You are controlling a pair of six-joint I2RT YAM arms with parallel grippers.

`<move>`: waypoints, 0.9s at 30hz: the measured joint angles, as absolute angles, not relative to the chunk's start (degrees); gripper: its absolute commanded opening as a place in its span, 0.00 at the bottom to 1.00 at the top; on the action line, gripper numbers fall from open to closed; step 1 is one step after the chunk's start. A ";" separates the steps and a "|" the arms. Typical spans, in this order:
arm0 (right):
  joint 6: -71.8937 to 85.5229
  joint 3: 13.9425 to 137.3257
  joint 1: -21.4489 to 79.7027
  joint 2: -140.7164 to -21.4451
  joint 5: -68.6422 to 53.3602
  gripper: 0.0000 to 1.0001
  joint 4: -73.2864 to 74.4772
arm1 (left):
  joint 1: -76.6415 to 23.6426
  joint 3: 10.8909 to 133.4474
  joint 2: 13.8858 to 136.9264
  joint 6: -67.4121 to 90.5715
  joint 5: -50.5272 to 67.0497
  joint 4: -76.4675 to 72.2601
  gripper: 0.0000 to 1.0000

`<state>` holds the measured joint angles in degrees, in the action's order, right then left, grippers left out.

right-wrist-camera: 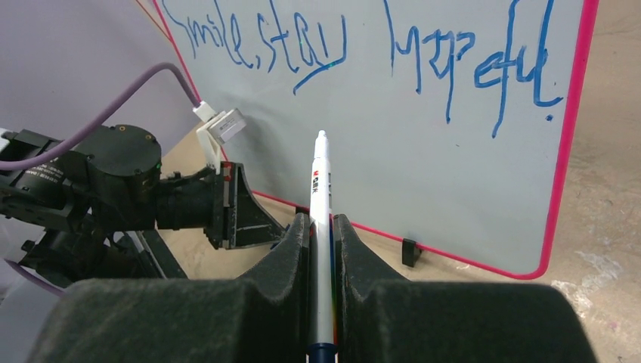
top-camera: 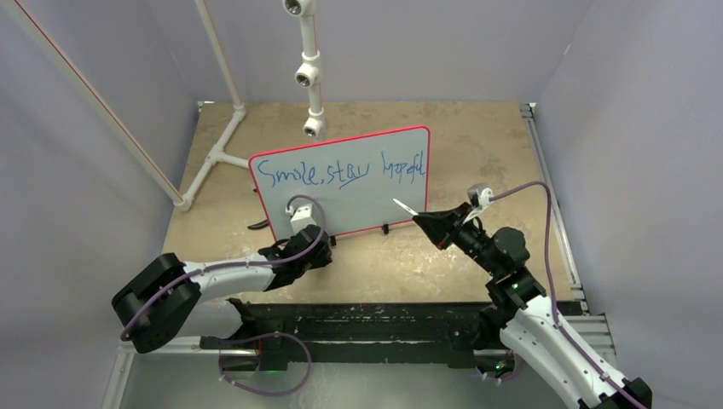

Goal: Write a sentence on the whiteboard
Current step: Pick up the pen cap from the center of the board, then insert the pen cap into the whiteboard marker.

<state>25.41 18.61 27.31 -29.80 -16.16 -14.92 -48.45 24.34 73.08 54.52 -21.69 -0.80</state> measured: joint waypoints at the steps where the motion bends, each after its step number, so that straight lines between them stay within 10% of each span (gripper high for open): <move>1: 25.56 18.48 27.31 -29.82 -16.25 0.00 -15.33 | -48.45 23.70 72.66 55.00 -21.67 -1.54 0.01; 14: 30.04 18.33 28.97 -31.99 -17.39 0.00 -33.47 | -48.47 22.70 59.90 56.29 -17.10 -1.30 0.00; 27: 31.86 23.40 43.92 -48.66 -1.34 0.00 -57.82 | -47.88 46.33 56.38 49.45 -16.16 1.15 0.00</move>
<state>31.86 23.40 43.92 -48.66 -1.34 -57.82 -47.88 46.33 56.38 49.45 -16.16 1.15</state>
